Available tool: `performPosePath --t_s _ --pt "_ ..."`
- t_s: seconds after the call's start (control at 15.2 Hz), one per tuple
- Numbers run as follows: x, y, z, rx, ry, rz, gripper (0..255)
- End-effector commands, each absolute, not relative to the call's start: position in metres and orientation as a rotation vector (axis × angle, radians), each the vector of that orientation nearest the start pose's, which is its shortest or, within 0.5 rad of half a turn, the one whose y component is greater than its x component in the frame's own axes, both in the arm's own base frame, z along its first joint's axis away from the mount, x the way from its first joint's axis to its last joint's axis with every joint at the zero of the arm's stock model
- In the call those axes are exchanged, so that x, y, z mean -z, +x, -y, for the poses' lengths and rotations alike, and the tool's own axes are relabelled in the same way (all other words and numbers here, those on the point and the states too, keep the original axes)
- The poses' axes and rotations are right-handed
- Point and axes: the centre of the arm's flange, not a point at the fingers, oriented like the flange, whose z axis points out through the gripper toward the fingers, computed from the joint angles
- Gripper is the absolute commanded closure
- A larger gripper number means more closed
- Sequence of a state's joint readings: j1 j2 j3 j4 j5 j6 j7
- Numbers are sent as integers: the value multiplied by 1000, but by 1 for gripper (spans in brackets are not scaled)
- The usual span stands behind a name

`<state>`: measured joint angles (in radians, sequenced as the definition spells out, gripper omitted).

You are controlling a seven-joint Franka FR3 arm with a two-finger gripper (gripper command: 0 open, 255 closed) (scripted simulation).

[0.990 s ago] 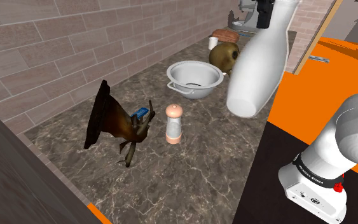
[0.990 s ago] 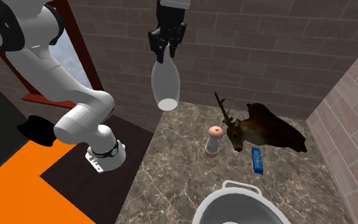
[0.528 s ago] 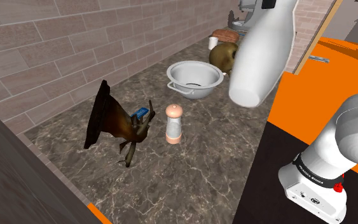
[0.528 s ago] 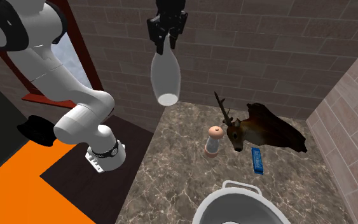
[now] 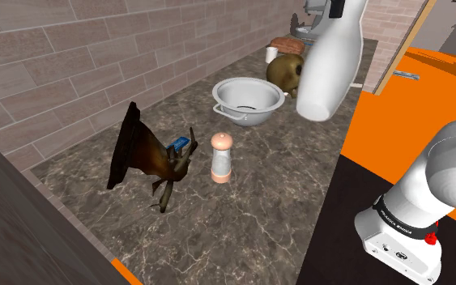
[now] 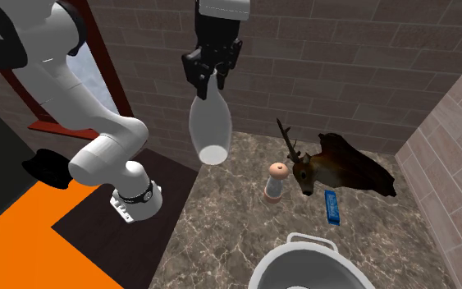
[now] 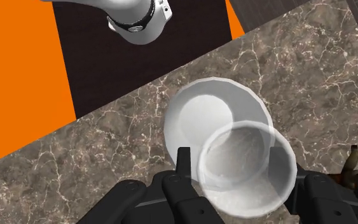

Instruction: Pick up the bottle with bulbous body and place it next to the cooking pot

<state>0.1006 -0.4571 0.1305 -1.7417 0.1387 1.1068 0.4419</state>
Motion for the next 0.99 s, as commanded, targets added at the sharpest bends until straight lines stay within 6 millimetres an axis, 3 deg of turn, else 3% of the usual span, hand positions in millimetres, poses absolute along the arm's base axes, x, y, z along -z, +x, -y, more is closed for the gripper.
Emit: performPosePath --t_s 0.0,0.92 --pt "-713 343 -89 -305 -3106 -276 255" --pt "-670 424 71 -305 -3106 -276 255"
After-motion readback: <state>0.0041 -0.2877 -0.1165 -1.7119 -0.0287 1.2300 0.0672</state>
